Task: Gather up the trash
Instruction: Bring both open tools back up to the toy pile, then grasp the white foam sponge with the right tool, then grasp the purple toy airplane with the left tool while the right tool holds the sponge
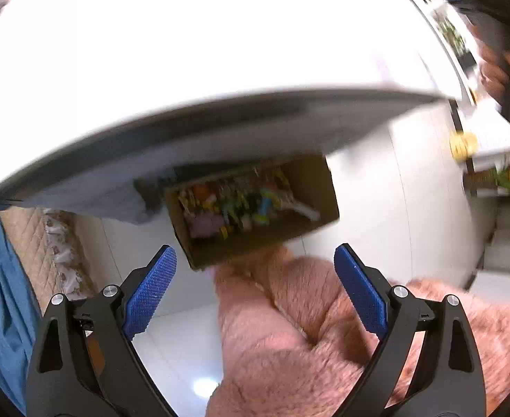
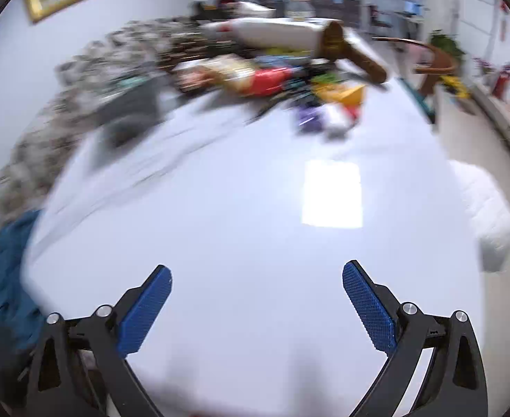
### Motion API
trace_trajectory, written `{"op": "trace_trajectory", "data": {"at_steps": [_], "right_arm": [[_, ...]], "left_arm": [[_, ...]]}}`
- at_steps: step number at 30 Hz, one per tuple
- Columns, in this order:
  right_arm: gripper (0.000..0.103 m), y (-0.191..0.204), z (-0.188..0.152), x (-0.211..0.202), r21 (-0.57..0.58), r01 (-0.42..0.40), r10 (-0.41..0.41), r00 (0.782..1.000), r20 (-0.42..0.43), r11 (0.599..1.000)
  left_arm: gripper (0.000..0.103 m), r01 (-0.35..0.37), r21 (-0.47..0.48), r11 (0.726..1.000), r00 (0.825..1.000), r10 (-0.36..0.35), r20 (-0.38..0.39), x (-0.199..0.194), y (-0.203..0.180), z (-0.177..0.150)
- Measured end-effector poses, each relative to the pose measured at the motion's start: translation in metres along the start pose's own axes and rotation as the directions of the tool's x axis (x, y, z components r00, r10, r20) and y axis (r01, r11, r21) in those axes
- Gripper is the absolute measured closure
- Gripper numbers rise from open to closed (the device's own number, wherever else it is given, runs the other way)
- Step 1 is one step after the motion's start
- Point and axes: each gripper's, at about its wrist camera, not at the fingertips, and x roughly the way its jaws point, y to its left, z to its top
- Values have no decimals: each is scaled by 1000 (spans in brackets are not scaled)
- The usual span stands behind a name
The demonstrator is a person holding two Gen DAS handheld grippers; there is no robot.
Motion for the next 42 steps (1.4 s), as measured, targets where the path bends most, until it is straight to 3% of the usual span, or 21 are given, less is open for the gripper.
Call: {"op": "trace_trajectory", "data": {"at_steps": [3, 8, 10, 11, 16, 17, 18, 19, 24, 29, 32, 38, 42], "right_arm": [[23, -20, 49, 43, 3, 88, -88, 996, 7, 996], [25, -35, 94, 92, 2, 127, -126, 991, -33, 992], [36, -42, 107, 112, -13, 128, -128, 989, -78, 992], [48, -45, 112, 120, -17, 140, -141, 985, -98, 990], [50, -60, 123, 137, 7, 61, -60, 990, -129, 998], [55, -60, 123, 136, 0, 54, -53, 991, -126, 999], [67, -60, 122, 135, -7, 43, -44, 991, -124, 999], [71, -61, 119, 132, 3, 17, -16, 991, -129, 1000], [72, -64, 74, 98, 43, -105, 110, 983, -145, 994], [72, -69, 11, 30, 131, -235, 248, 965, -89, 963], [72, -82, -15, -1, 208, -270, 283, 958, -35, 940], [71, -101, -61, -55, 275, -221, 216, 975, 52, 936], [70, -116, -85, -75, 295, -209, 205, 978, 46, 932]], "left_arm": [[13, -12, -77, 997, 1000, 13, 15, -2, 4, 8], [13, 67, -188, 980, 998, -63, 28, 1, 9, 17], [13, 84, -214, 973, 996, -78, 35, 1, 8, 18], [13, 95, -225, 970, 995, -89, 37, 1, 6, 19], [13, 121, -251, 960, 993, -115, 39, 2, 1, 27], [13, 121, -250, 961, 993, -115, 38, 1, 0, 29], [13, 118, -246, 962, 993, -112, 38, 1, 0, 31], [13, 116, -241, 963, 993, -110, 37, 1, -1, 34], [13, 134, -176, 975, 989, -121, 81, -17, -17, 61], [13, 72, -47, 996, 986, -64, 156, -29, -43, 126], [13, -17, 57, 998, 966, 2, 259, -26, -70, 190], [13, -140, 135, 981, 946, 93, 310, 18, -118, 330], [13, -165, 152, 975, 939, 108, 326, 36, -144, 391]]}}
